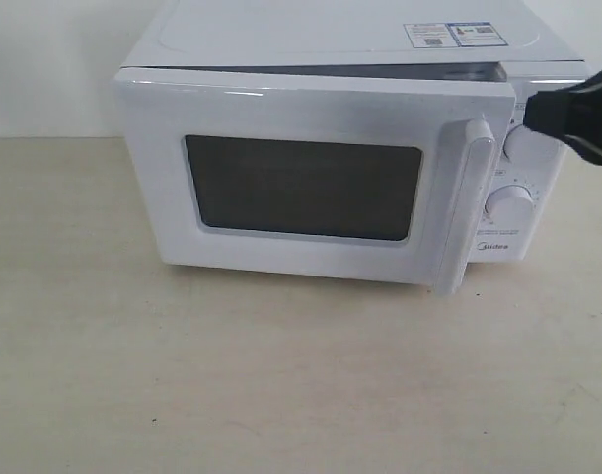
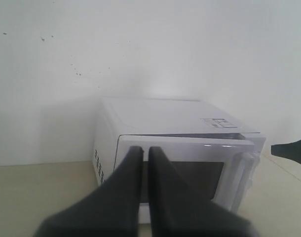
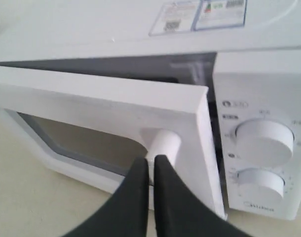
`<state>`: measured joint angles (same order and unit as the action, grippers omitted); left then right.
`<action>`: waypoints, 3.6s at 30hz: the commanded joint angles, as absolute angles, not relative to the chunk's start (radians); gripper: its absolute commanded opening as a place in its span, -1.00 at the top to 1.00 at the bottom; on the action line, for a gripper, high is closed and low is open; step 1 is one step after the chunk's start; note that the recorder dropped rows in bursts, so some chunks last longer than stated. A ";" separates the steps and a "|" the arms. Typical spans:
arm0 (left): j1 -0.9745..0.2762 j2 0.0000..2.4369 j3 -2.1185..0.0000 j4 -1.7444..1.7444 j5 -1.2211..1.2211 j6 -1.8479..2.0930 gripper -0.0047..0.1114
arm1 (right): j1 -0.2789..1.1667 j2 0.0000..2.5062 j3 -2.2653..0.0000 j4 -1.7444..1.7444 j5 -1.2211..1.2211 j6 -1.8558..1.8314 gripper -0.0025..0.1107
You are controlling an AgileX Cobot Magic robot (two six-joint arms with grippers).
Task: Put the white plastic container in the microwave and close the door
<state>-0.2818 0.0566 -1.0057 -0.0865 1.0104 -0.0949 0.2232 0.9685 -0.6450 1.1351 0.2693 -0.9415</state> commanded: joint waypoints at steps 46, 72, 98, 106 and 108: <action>-0.289 0.052 -1.001 -0.097 0.994 -0.087 0.84 | 0.707 1.526 -0.827 1.038 -0.699 -0.698 0.96; -0.289 0.056 -1.000 -0.089 0.952 -0.087 0.84 | 1.126 1.154 -0.664 1.497 -1.047 -1.193 0.96; -0.289 0.056 -1.000 -0.088 1.016 -0.087 0.84 | 1.161 1.080 -0.640 1.666 -1.146 -1.187 0.96; -0.289 0.056 -1.000 -0.088 1.017 -0.087 0.84 | 1.064 0.903 -0.640 1.643 -1.129 -1.135 0.96; -0.289 0.056 -1.000 -0.088 1.017 -0.087 0.84 | 0.999 0.860 -0.640 1.643 -1.129 -1.132 0.96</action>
